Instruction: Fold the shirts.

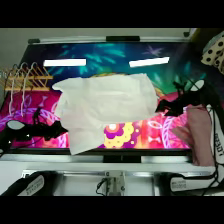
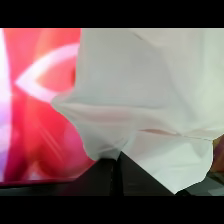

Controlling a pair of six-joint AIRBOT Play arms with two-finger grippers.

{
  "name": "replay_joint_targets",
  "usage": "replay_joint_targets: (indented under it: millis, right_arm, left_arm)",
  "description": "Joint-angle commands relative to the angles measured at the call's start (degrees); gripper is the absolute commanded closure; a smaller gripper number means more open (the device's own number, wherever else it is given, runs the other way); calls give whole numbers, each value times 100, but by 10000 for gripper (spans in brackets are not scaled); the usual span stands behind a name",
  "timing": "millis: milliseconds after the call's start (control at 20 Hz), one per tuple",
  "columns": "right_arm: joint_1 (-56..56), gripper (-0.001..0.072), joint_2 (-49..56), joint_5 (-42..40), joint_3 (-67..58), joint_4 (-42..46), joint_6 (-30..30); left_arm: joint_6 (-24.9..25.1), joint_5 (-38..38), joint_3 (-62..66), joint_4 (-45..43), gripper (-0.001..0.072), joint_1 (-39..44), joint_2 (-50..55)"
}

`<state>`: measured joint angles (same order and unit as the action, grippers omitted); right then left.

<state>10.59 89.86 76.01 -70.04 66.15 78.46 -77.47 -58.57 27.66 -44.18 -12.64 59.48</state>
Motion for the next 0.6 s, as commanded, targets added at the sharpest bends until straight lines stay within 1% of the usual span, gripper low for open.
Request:
replay_joint_targets:
  millis: [0,50,150,200,300,350,400,550]
  right_arm:
    - [-149,39,258,-953,326,-210,0]
    - [-184,61,339,-1117,326,-299,22]
    - [-238,179,457,-1460,326,-354,17]
    - [-256,257,452,-1617,326,-352,4]
    - [-260,559,402,-1738,293,-369,-101]
    - [-260,622,363,-1744,271,-372,-223]
    - [-260,661,308,-1749,249,-409,-367]
    - [-260,661,96,-1906,249,-442,-492]
  left_arm:
    - [55,-219,245,4,679,4,-105]
    - [55,-216,289,7,680,2,-153]
    - [55,-216,334,-2,679,-11,-238]
    - [55,-262,356,-17,679,-39,-247]
    - [55,-354,363,-57,679,-120,-247]
    - [55,-365,363,-87,679,-160,-249]
    - [55,-365,363,-103,679,-195,-249]
    - [55,-365,363,-105,679,-262,-249]
